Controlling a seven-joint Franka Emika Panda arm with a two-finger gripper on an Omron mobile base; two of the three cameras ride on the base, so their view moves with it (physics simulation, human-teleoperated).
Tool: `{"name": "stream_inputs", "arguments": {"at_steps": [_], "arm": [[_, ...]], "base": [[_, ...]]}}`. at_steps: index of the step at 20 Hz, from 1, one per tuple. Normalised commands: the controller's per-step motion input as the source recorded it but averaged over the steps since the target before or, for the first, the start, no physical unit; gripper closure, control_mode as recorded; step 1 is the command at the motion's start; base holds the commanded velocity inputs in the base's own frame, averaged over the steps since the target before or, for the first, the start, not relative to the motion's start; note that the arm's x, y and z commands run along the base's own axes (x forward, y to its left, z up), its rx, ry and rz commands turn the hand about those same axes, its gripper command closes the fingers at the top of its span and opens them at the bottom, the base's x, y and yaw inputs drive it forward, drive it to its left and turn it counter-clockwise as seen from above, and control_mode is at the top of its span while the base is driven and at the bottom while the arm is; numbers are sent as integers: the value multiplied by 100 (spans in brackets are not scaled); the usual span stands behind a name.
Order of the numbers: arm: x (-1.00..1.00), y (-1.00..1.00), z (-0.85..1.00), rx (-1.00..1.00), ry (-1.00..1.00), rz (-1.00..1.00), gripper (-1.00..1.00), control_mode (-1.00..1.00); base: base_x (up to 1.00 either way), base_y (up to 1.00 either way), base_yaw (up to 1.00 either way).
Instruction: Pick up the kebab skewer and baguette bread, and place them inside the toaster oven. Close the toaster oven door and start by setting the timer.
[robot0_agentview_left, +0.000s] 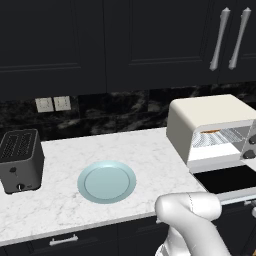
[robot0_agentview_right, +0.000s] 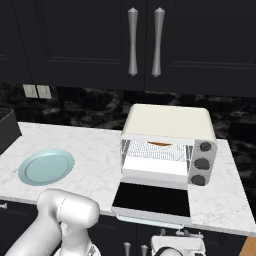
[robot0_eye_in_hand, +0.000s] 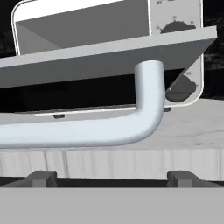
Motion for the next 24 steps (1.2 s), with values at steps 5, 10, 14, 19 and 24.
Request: {"name": "stream_inputs", "arguments": {"at_steps": [5, 10, 14, 19, 24], "arm": [[16, 6, 0, 0, 0, -2, -100, -100], [3, 3, 6, 0, 0, -1, -100, -100], [0, 5, 21, 0, -6, 0, -100, -100], [1, 9, 24, 0, -6, 0, -100, -100], [2, 0, 20, 0, -3, 0, -100, -100]], "base": [[0, 0, 0], [0, 0, 0], [0, 0, 0], [0, 0, 0], [0, 0, 0]]}}
